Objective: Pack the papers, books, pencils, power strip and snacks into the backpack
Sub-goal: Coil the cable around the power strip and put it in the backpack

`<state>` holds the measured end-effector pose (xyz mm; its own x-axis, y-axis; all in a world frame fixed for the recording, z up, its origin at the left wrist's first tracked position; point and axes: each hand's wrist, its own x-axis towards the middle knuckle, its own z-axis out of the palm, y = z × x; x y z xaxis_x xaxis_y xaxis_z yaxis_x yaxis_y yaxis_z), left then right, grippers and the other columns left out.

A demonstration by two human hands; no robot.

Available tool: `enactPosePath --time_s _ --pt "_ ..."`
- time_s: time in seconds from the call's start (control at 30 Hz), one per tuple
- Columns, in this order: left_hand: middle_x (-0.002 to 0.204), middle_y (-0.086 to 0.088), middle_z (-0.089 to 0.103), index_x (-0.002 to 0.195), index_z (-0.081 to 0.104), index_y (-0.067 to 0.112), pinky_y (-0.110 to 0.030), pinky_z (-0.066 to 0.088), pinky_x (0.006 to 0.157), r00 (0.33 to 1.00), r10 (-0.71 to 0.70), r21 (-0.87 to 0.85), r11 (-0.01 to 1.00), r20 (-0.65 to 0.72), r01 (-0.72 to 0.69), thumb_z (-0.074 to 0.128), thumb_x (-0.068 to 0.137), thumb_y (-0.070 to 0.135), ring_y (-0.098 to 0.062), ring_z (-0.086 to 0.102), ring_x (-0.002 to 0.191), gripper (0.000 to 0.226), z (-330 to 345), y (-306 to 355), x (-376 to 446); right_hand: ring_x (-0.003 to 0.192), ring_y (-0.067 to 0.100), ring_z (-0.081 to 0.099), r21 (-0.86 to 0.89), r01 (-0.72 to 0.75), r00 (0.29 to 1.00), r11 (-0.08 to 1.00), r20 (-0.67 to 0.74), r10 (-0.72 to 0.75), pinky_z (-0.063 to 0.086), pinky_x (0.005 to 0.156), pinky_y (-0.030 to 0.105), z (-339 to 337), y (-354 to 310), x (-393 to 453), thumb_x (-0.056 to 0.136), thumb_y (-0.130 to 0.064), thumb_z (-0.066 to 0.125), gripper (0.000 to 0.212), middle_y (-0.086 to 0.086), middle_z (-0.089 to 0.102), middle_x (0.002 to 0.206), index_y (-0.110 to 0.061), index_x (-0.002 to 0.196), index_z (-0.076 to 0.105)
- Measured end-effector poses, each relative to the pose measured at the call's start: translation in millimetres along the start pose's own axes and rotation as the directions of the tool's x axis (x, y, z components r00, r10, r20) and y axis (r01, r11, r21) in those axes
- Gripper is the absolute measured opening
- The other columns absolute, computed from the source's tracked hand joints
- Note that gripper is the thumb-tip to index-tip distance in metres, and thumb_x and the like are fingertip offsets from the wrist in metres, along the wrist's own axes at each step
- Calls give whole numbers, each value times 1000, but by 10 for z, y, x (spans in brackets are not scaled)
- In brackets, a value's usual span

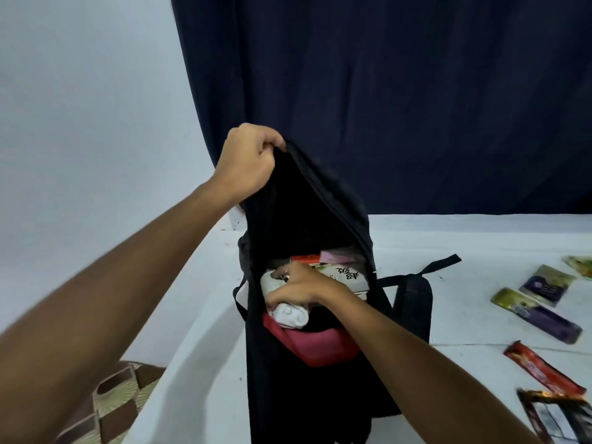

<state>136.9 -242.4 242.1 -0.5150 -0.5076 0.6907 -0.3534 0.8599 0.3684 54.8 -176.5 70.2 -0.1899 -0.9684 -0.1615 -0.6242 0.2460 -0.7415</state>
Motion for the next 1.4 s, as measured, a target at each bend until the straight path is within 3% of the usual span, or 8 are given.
enactPosePath --time_s 0.17,0.3,0.5,0.77,1.03,1.13,1.27,1.4 --pt "92 0 70 95 75 5 -6 47 75 998 36 -17 999 56 -35 41 86 -12 -12 64 86 39 44 88 74 106 16 60 -61 -8 1000 998 15 9 51 88 28 -72 -5 63 54 -39 78 79 -2 63 123 -22 129 59" --pt "89 3 69 96 75 7 -9 48 79 984 84 -53 996 160 -76 46 89 -10 -10 65 86 35 -16 216 135 79 15 64 -92 -5 1000 996 -14 4 45 59 24 -212 -130 149 48 -46 76 39 -7 66 82 -26 81 66" --pt "81 21 66 82 73 23 -4 47 76 962 76 -141 989 262 -40 48 89 -8 7 63 81 41 -85 289 145 75 14 67 -200 -41 999 979 -20 38 60 68 32 -343 -320 272 45 -55 72 48 -4 72 81 -22 80 71" --pt "81 17 67 78 71 25 -7 49 76 961 34 -182 983 273 17 49 91 -7 9 63 76 41 -111 248 81 52 16 63 -258 -71 992 964 81 95 49 51 22 -405 -408 326 58 -50 70 32 -3 66 61 -20 68 67" --pt "78 16 68 79 73 20 -12 51 74 952 25 -182 983 304 32 49 91 -6 1 64 74 38 -116 285 17 74 11 65 9 -46 999 999 29 45 53 67 24 -410 -241 417 63 -41 79 29 -5 70 82 -21 84 72" --pt "77 19 67 74 69 28 -9 50 75 949 28 -195 980 314 36 49 91 -7 7 64 74 44 -135 275 2 78 12 65 -77 -12 1000 997 3 12 51 61 22 -292 -135 419 61 -43 78 32 -5 69 82 -21 83 70" --pt "82 12 70 75 70 27 -15 53 80 954 -18 -201 976 300 82 49 91 -8 0 67 82 44 -185 156 -20 114 29 52 -264 -67 998 962 -31 61 48 94 37 -75 49 414 51 -57 72 69 7 51 123 -34 115 63" --pt "83 7 72 72 70 30 -17 54 76 943 -46 -200 973 331 118 49 91 -8 -4 69 80 48 -140 52 -129 126 27 41 -217 -24 999 976 -53 13 37 104 42 180 312 362 61 -52 74 75 3 45 133 -30 130 52"
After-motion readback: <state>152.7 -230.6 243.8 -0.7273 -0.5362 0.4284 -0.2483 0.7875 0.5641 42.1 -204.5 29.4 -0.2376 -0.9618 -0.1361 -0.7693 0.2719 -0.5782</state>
